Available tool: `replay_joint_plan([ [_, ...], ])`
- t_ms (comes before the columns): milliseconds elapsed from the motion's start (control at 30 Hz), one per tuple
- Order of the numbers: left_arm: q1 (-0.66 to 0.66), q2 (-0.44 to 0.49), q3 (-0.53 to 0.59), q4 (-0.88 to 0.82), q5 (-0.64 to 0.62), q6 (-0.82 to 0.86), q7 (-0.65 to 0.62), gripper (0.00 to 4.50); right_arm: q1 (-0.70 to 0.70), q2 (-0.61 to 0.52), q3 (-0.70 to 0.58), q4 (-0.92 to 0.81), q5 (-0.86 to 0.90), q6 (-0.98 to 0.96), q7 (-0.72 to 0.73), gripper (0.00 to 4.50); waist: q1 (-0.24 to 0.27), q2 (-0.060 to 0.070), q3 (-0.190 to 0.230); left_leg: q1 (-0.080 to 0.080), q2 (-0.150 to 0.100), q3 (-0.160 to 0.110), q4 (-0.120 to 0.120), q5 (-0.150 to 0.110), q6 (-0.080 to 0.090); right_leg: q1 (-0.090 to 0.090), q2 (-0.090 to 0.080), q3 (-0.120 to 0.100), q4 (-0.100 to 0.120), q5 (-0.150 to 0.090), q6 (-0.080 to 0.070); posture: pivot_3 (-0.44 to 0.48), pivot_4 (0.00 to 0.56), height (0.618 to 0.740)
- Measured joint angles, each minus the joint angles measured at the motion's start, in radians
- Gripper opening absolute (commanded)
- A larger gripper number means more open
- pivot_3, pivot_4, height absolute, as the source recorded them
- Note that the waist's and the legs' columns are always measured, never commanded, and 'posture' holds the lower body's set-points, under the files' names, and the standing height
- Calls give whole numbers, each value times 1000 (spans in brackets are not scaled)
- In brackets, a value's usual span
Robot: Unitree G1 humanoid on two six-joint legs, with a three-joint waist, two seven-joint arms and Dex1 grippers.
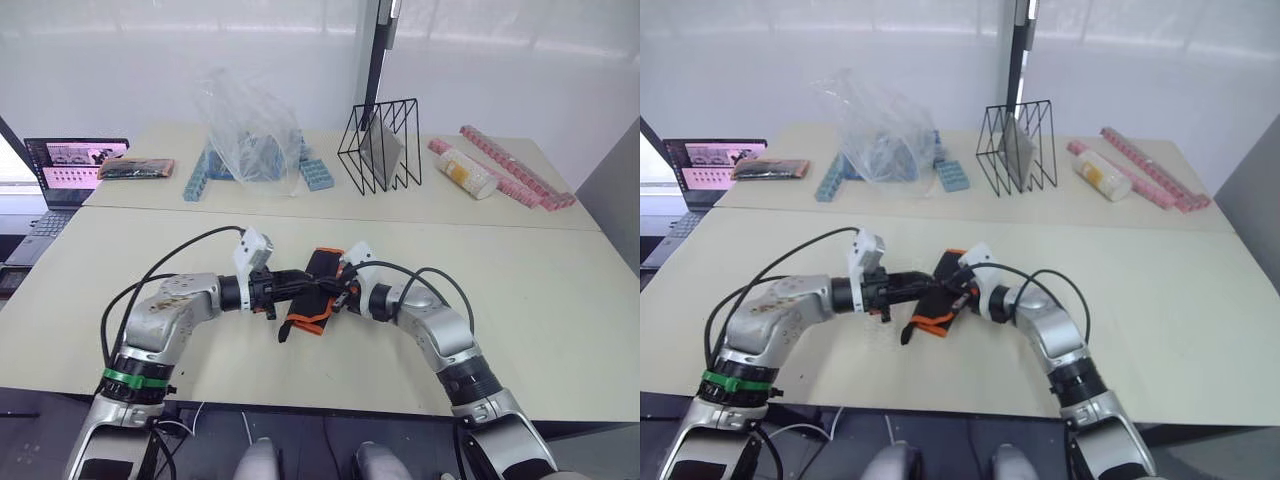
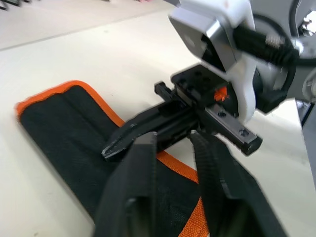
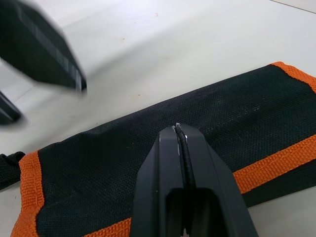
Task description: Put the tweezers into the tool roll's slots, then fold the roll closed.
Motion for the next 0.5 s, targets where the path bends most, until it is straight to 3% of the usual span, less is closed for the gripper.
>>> replay_joint_plan([
  [200,4,-8,-108,140,153,-177,-27,74,13,-2,-5,-24,-4,-8,-1,0,1,0,0,-1,0,0,0,0,0,0,0,0,0,0,0,0,150,689],
  [433,3,-23,-125,161,199,-244,-29,74,27,0,-8,-31,-7,-22,-20,0,5,0,0,0,0,0,0,0,0,1,0,0,-1,0,0,0,150,689],
  [500,12,-21,-123,155,202,-245,-30,74,28,8,-8,-30,-7,-20,-24,0,8,0,-1,5,7,13,1,0,0,-11,0,6,1,0,-1,0,150,689],
])
